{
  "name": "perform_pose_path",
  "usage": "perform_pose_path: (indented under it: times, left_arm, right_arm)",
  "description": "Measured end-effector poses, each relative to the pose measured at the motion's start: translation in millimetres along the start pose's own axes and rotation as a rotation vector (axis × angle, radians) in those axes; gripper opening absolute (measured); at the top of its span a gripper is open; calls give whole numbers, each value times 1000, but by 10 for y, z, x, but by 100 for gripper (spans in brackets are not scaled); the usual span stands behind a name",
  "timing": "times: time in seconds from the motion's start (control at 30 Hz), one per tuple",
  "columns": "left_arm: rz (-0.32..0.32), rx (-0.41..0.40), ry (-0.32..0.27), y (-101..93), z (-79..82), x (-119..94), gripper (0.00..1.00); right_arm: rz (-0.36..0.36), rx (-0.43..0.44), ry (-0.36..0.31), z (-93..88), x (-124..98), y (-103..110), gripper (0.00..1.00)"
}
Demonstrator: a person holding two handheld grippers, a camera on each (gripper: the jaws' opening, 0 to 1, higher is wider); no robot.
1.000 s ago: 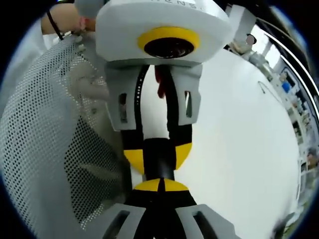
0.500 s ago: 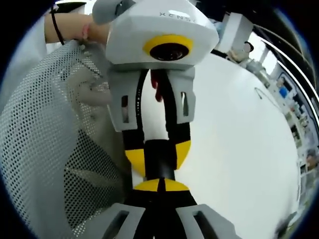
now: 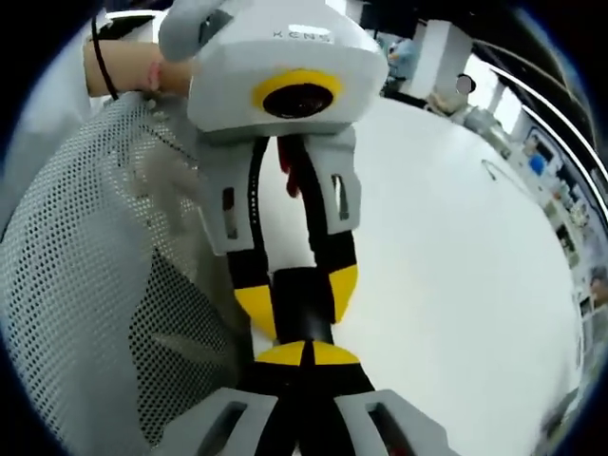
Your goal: Press the specified remote control buttons in sequence, fully releasing each button before pressing the next.
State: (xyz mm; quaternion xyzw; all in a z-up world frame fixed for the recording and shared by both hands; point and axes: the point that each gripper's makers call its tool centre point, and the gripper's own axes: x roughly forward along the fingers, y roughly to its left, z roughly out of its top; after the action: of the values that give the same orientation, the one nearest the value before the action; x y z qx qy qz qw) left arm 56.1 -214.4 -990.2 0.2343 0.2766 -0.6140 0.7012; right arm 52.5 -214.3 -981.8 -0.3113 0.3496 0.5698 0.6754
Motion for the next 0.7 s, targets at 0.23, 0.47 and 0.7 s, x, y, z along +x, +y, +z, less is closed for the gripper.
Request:
perform_pose_path:
  times: [0.23,0.47,0.7]
  left_arm:
    - [-3,-4,-3,1,1,-2,25]
    - [-7,-4,-21,14,-5,-3,25]
    - [-3,-5,-19,21,-5,3,25]
  right_arm:
    - [0,18,-33,-11,-11,-3,0]
    - [-28,73,-25,-153,-98,-128,0]
    - [1,64,-39,-175,-117,-126,6]
